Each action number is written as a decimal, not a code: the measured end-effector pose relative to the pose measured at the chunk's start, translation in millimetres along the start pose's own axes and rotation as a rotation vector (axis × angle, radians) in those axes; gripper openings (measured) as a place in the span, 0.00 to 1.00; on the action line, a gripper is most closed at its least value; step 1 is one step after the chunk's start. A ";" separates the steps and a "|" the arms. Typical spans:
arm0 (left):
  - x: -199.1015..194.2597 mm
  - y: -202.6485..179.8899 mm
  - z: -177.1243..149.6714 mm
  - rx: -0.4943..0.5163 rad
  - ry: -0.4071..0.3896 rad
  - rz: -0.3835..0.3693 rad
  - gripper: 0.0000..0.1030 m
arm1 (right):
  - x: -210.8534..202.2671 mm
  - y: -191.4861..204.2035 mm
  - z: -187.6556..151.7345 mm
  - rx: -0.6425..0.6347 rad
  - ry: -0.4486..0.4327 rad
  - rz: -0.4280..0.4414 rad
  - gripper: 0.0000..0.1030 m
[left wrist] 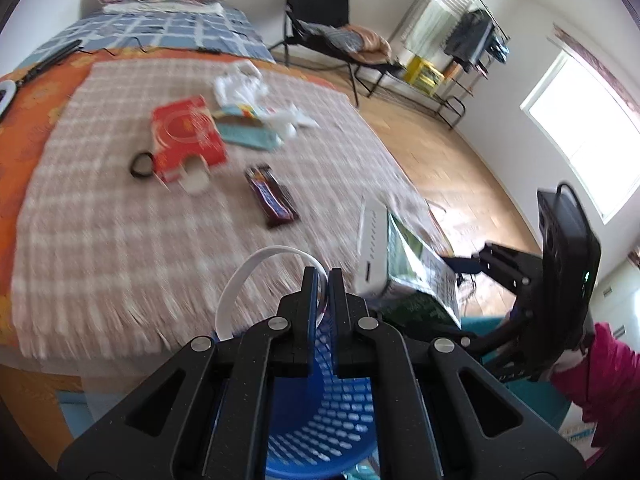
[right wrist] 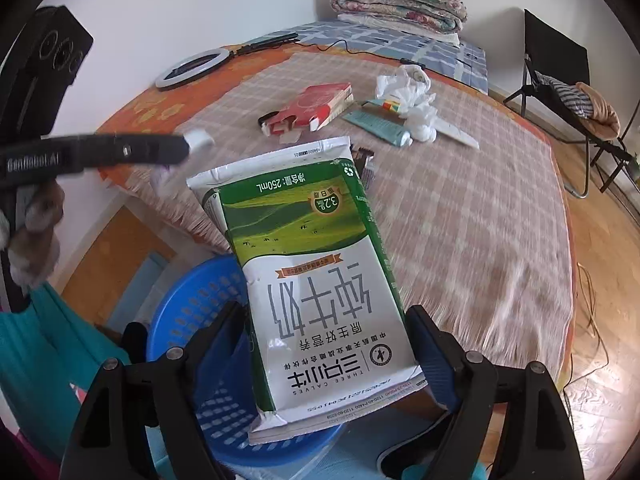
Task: Collect trash
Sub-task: 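Carry the milk carton in the right tool to the blue basket and release, then lift the red tissue box with the left tool while the right tool grasps the Snickers wrapper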
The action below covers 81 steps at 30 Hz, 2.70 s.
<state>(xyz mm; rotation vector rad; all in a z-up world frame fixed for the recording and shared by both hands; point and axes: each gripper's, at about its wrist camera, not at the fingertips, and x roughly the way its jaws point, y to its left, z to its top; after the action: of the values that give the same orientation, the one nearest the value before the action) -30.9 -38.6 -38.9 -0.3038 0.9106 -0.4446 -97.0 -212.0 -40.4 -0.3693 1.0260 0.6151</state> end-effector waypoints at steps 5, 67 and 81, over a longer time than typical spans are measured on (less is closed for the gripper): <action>5.3 -12.3 -21.1 0.021 0.034 -0.008 0.03 | -8.7 6.8 -20.4 0.004 0.002 -0.018 0.82; 15.2 40.1 66.6 -0.081 0.028 0.267 0.76 | -18.7 11.2 -24.8 0.208 -0.119 -0.062 0.91; 143.8 65.7 142.7 0.009 0.192 0.519 0.76 | 41.4 -48.7 13.1 0.304 -0.127 -0.039 0.91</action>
<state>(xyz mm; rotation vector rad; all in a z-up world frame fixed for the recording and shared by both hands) 177.3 -42.9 -83.6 -0.0085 1.1309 0.0033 -41.9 -230.0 -70.3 -0.0819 0.9702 0.4335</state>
